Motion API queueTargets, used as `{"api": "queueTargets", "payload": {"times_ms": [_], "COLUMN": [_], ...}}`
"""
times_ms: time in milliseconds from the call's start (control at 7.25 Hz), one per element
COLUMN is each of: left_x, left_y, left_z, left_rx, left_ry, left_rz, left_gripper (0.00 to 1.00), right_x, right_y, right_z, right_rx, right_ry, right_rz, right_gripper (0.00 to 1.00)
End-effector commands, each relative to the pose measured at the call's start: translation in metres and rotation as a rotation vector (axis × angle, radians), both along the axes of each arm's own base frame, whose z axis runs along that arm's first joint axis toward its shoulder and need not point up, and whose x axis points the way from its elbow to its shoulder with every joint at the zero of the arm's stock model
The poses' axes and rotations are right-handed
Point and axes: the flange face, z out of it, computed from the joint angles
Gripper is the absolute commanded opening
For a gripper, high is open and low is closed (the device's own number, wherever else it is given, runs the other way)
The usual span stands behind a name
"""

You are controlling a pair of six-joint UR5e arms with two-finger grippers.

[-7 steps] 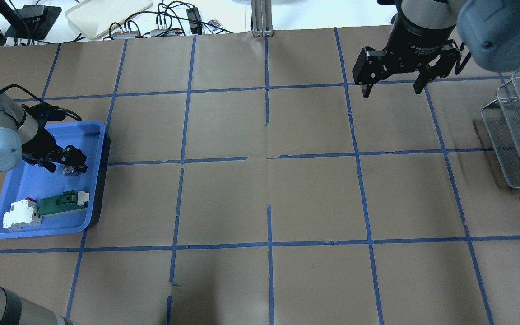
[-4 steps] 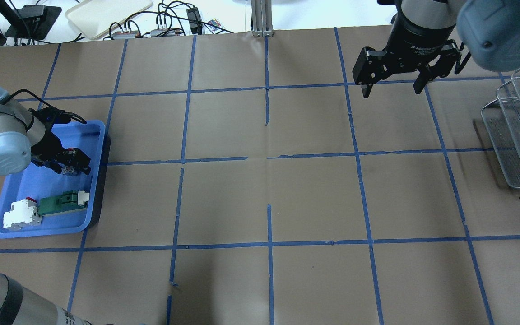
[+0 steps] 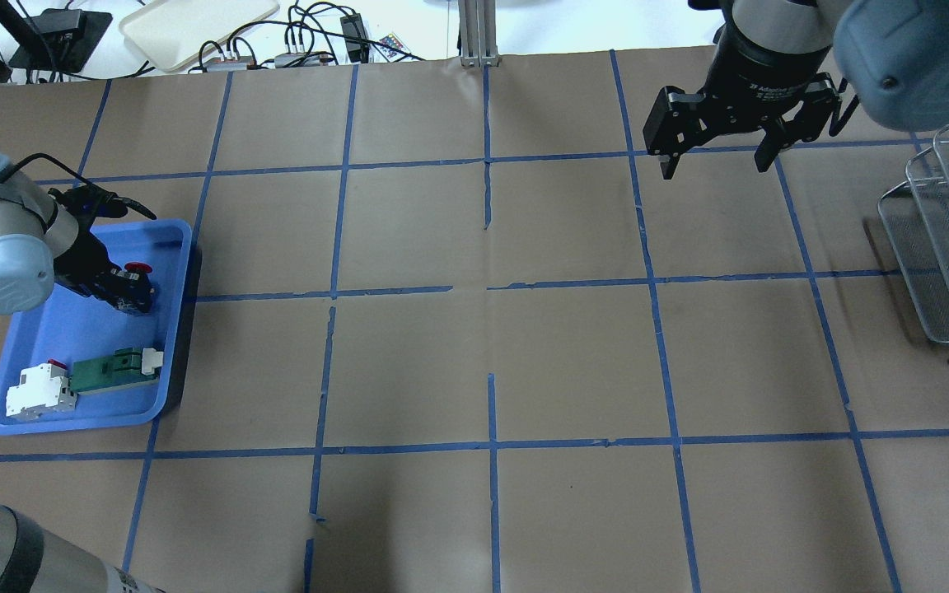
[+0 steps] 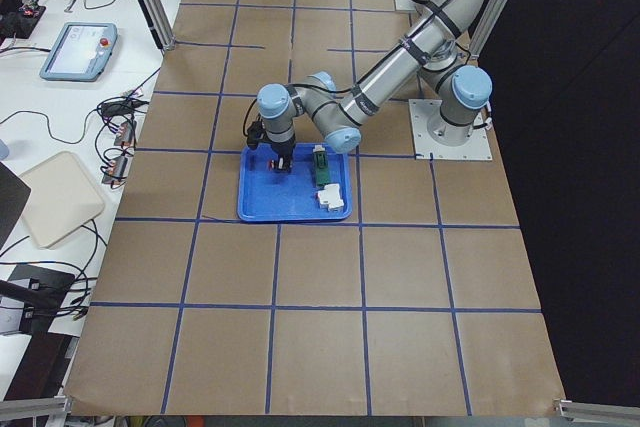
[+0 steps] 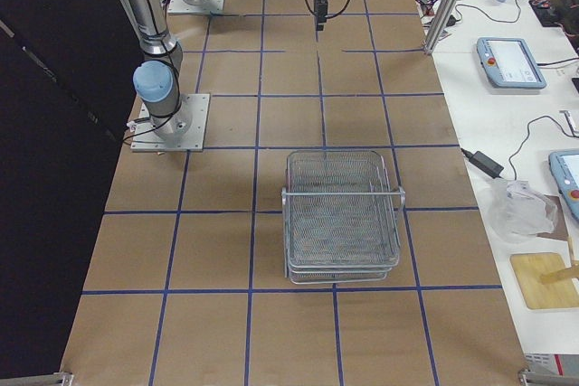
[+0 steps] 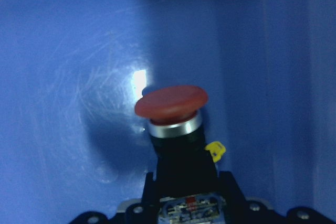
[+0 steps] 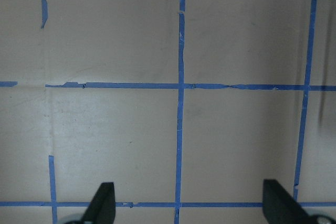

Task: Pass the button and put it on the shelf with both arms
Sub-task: 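Close the left gripper on the red button and lift it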

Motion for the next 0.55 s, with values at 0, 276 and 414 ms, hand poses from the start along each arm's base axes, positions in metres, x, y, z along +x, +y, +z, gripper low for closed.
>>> {"api": "queueTargets", "payload": {"times_ms": [0, 276, 414], "left_x": [-0.027, -0.101, -0.159], "left_y": [-0.016, -0.022, -0.023], "left_z": [0.043, 0.092, 0.097], "left_rx": [-0.057, -0.127, -0.156], "left_ry": [-0.006, 0.058, 0.094], "left_rz": [-0.328, -0.563, -0.774], "left_gripper": [0.0, 0.0, 0.0], "right_x": [-0.002, -0.011, -0.027], "right_y": [-0.001, -0.002, -0.005], "right_z": [0.0, 0.003, 0.005], "right_rx": [0.0, -0.007, -0.005], "right_ry": [0.002, 0.003, 0.002], "right_rz": [0.016, 0.153, 0.212], "right_gripper": [1.0, 1.0, 1.0]}}
